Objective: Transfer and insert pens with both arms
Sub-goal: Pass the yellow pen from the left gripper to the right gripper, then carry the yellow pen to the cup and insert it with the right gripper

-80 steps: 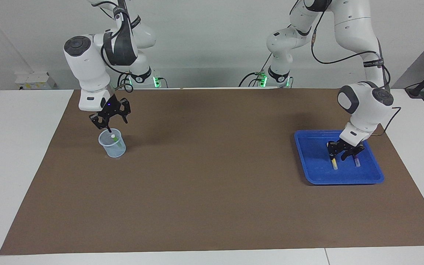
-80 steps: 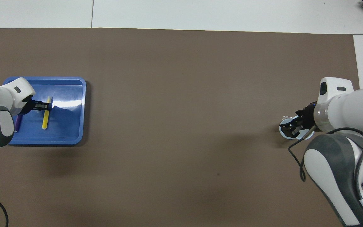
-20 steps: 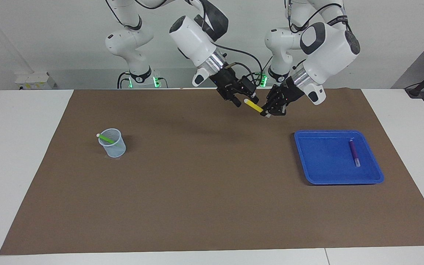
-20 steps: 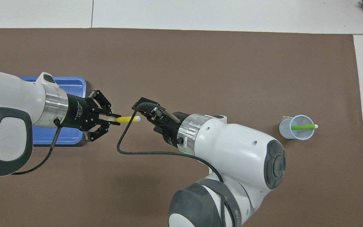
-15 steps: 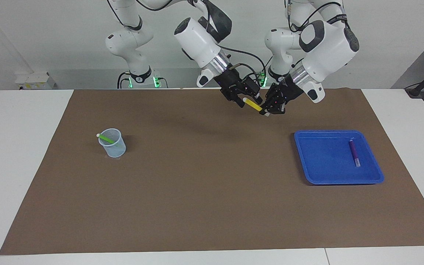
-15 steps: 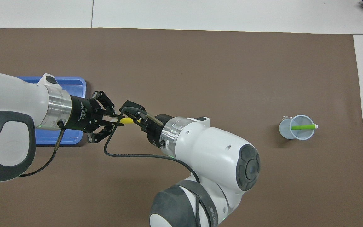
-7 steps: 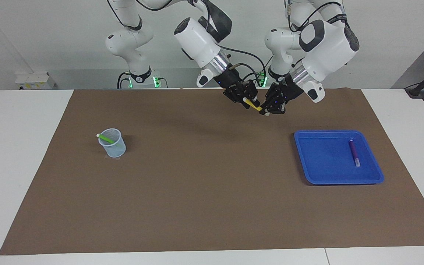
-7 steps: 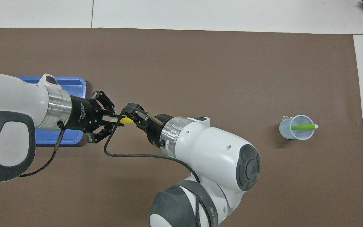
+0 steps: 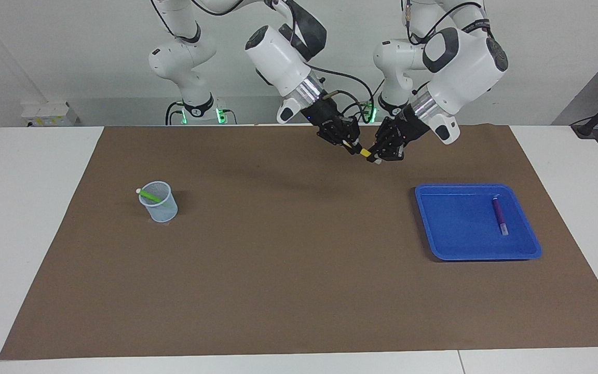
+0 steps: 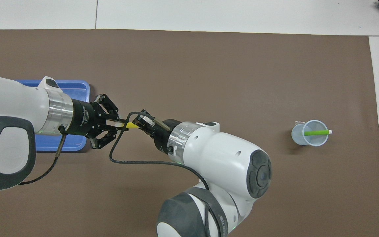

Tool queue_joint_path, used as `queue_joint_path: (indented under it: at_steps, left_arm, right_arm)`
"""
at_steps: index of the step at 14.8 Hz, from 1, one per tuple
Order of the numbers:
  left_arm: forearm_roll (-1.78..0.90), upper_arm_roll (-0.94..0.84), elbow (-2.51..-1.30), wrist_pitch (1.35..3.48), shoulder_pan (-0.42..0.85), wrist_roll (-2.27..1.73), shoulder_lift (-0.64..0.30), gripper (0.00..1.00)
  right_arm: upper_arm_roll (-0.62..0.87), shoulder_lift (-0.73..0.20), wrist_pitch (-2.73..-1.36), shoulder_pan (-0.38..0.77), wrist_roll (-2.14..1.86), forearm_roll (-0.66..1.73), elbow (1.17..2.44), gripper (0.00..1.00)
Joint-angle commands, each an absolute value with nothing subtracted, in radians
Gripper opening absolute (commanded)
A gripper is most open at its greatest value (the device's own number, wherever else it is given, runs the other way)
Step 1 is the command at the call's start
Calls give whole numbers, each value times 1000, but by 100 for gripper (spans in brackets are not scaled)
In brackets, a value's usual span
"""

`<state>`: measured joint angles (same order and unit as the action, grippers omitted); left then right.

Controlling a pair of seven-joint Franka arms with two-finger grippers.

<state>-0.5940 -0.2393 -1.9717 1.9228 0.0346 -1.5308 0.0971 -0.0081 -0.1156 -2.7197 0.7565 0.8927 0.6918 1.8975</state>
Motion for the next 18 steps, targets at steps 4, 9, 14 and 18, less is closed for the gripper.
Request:
queue_joint_path:
  at_steps: [4, 9, 14, 18]
  left_arm:
    - [-611, -229, -2010, 1942, 52, -1502, 138, 52]
    - [-611, -229, -2010, 1936, 51, -1497, 143, 53]
    - [-594, -224, -2032, 1885, 35, -1185, 159, 52]
    - [-507, -221, -2078, 1818, -31, -785, 192, 52]
  right_arm:
    - [-6, -115, -2714, 749, 873, 718, 1893, 0]
    - [-14, -103, -2550, 694, 719, 701, 1888, 0]
    - [-14, -54, -2265, 528, 419, 666, 1894, 0]
    - [-14, -8, -1987, 387, 215, 488, 1893, 0]
